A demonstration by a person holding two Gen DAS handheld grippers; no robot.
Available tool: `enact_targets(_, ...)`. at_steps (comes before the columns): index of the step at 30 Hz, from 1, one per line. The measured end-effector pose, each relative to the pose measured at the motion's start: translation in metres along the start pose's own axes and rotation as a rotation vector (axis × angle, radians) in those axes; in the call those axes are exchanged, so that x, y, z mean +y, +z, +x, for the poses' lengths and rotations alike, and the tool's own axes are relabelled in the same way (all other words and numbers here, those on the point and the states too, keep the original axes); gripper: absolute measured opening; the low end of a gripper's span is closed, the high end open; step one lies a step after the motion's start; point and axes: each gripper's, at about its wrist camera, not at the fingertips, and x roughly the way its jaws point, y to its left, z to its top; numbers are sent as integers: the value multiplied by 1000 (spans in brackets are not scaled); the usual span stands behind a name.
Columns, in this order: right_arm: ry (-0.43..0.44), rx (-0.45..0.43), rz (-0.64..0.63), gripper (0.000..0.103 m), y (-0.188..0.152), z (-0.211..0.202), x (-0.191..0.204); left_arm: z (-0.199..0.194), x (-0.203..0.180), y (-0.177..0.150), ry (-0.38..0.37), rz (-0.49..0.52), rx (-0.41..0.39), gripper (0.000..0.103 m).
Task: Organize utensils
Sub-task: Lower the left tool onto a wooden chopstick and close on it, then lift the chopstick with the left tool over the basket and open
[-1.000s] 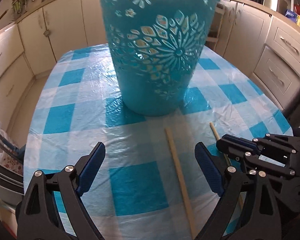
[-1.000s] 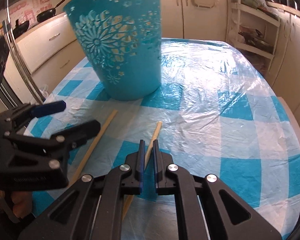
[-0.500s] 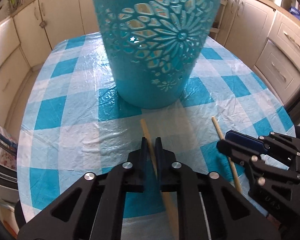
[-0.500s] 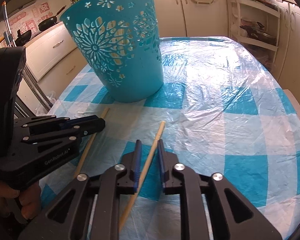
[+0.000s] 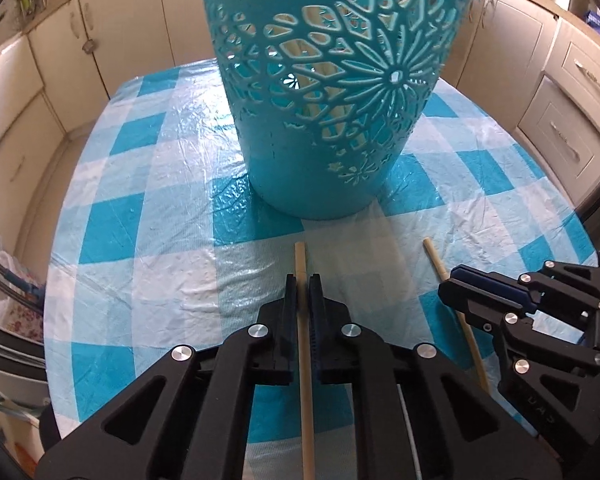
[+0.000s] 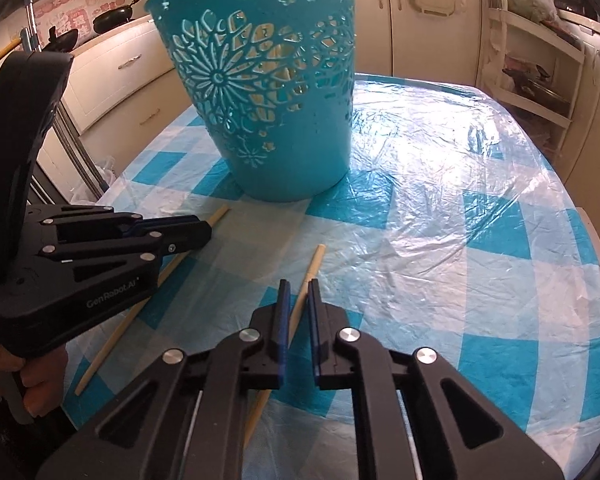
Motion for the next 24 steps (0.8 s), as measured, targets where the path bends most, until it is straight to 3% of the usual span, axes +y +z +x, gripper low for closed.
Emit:
enact_targets(10, -17, 0, 0, 9, 4, 3, 0, 2, -7, 2, 11, 26, -23, 6)
enact_targets(24, -50, -9, -20, 9, 4, 3, 4, -23, -1, -6, -37, -12, -100, 5)
